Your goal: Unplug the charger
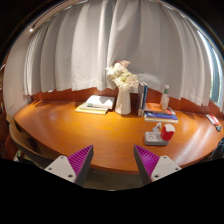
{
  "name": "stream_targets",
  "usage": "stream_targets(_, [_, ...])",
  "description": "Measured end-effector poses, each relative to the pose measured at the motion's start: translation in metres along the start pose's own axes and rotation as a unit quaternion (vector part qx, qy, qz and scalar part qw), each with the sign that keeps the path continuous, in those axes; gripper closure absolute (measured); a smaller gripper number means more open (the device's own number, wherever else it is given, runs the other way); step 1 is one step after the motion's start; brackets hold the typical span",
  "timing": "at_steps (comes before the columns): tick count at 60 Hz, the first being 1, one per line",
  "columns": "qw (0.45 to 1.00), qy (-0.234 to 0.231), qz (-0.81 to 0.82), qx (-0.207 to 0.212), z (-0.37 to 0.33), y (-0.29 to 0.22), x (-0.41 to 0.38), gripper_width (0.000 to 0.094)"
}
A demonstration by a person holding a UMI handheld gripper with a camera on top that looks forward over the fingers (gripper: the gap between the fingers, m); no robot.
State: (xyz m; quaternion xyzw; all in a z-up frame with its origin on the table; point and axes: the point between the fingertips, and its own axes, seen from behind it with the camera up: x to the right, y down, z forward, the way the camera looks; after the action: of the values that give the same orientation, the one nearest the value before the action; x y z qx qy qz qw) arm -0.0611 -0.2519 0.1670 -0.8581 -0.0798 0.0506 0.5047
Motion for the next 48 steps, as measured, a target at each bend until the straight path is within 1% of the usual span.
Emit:
stream_targets(4, [1.000, 0.011, 0.001, -0.017, 0.013, 0.024, 0.020, 0.0129])
stream_targets(5, [1.000, 0.014, 0.002, -0.018, 0.002, 0.015, 0.019, 0.0128])
stream_targets(6, [0.999, 0.019, 0.004, -0.030, 0.015, 0.034, 0.033, 0.0128])
stream_targets(8, [0.999, 0.027, 0.009, -0.038, 0.027, 0.048, 0.050, 0.0127])
stream_targets(14, [0.996, 0.063, 0.027, -0.049, 0.053, 0.074, 0.105, 0.0128])
stream_targets(19, [0.993, 0.099, 0.036, -0.048, 0.072, 0.082, 0.156, 0.0125])
stream_targets(26, [0.990, 0.125, 0.046, -0.046, 0.106, 0.072, 0.214, 0.0134])
stream_targets(29, [0.989, 0.133, 0.048, -0.035, 0.125, 0.065, 0.235, 0.0139])
stream_targets(30, [0.989, 0.134, 0.048, -0.036, 0.129, 0.059, 0.241, 0.0139])
stream_targets(35, [0.989, 0.134, 0.053, -0.020, 0.159, 0.040, 0.265, 0.0137])
stream_targets(42, [0.989, 0.136, 0.053, -0.006, 0.198, 0.025, 0.287, 0.0141])
stream_targets(43, [0.989, 0.137, 0.053, -0.004, 0.202, 0.024, 0.290, 0.0162])
stream_targets(44, [0.989, 0.138, 0.053, -0.002, 0.206, 0.023, 0.292, 0.0203])
stream_targets(45, [0.989, 0.138, 0.052, -0.001, 0.210, 0.023, 0.293, 0.0270])
stream_targets(46, [0.989, 0.137, 0.051, -0.002, 0.214, 0.024, 0.293, 0.0365])
stream_targets(47, [0.989, 0.142, 0.050, -0.007, 0.215, 0.026, 0.297, 0.0410])
stream_targets(48, [0.989, 0.141, 0.050, -0.003, 0.216, 0.023, 0.297, 0.0410])
